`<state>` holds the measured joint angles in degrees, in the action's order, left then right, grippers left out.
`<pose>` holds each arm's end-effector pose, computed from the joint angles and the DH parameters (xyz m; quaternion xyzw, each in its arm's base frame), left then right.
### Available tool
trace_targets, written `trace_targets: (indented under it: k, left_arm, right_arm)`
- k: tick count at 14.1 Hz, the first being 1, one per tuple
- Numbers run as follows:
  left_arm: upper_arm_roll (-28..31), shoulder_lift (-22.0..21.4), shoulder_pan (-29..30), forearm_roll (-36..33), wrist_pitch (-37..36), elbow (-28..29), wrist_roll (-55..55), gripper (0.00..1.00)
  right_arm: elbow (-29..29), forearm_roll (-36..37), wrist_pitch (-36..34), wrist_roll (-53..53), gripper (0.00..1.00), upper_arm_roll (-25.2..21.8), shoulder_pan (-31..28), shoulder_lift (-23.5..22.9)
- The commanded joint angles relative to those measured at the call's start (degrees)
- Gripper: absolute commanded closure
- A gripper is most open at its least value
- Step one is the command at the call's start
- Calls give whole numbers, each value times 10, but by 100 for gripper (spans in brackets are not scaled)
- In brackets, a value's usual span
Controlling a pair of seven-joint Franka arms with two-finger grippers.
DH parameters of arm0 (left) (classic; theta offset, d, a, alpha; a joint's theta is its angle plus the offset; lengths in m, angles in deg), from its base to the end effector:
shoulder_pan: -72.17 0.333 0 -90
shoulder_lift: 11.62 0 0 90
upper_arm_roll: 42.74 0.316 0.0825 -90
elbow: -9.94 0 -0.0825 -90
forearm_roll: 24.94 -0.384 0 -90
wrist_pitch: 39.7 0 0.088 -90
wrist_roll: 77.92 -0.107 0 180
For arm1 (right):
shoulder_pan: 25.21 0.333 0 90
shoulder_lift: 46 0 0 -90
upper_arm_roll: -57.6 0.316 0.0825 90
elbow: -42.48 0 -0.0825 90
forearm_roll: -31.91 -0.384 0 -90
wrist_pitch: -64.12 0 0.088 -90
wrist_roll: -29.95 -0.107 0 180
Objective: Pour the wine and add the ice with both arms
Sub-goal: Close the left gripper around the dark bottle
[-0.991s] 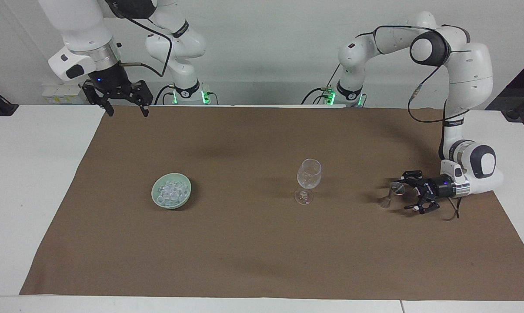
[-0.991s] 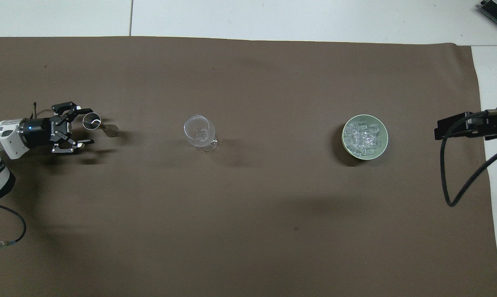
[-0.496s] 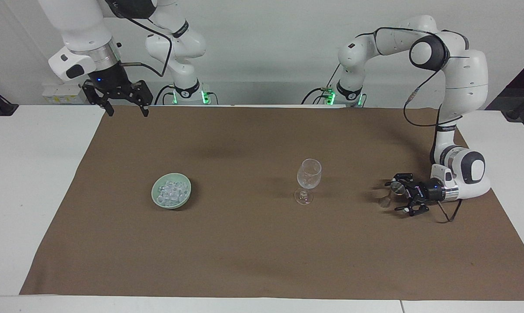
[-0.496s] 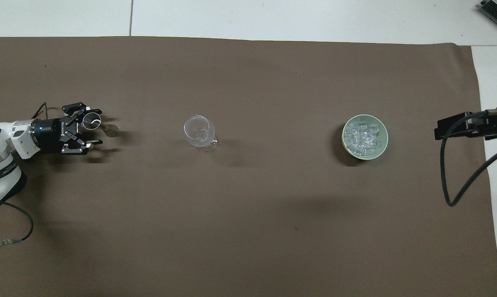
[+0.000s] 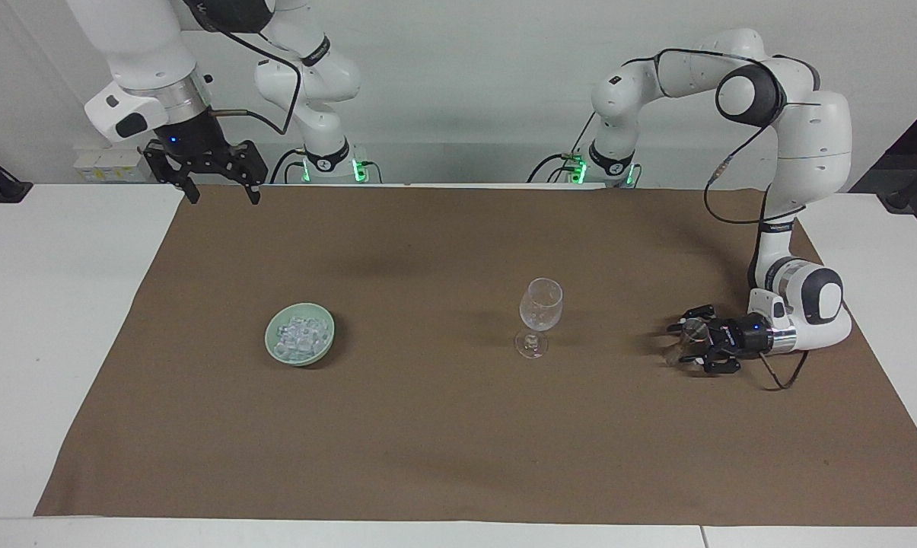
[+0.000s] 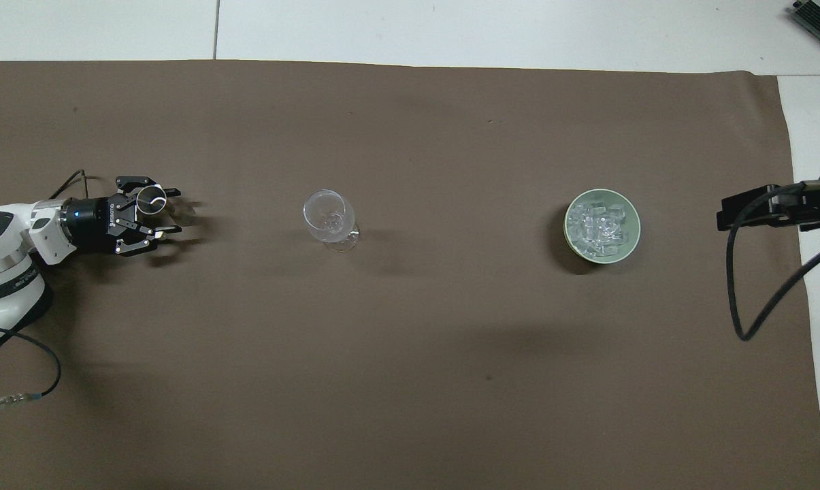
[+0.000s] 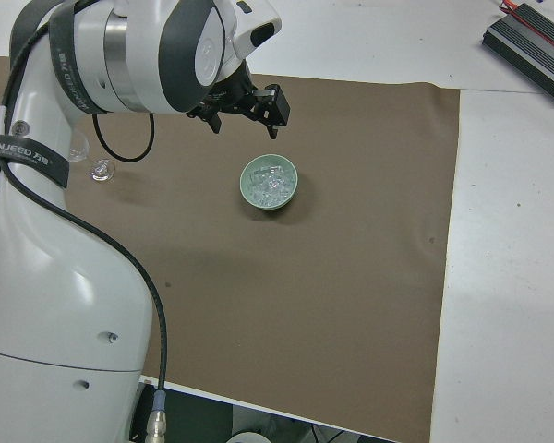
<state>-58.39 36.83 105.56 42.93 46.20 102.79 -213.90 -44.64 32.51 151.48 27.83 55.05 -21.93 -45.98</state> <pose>0.6214 0.1118 0.1799 0.5254 -0.4706 0.5027 0.4998 0.5502 0.0058 0.6443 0.9999 -0.0124 0.0024 0.0052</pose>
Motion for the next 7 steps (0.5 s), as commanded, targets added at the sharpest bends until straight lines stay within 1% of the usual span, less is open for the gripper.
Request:
trace_targets:
  k: [1,3,6,7]
  left_arm:
    - [3,1,2,14,-10,6,-16,51]
    - [3,1,2,14,-11,6,-16,63]
    - [3,1,4,13,-11,7,-16,77]
    - [2,0,4,14,-11,6,-15,84]
  right_arm:
    - [6,-10,-5,-8,0,4,-7,-3]
    - [6,-10,-5,-9,0,4,-7,-3]
    - [6,-10,-5,-8,0,4,-7,-3]
    - [6,-10,-5,-8,0,4,-7,-3]
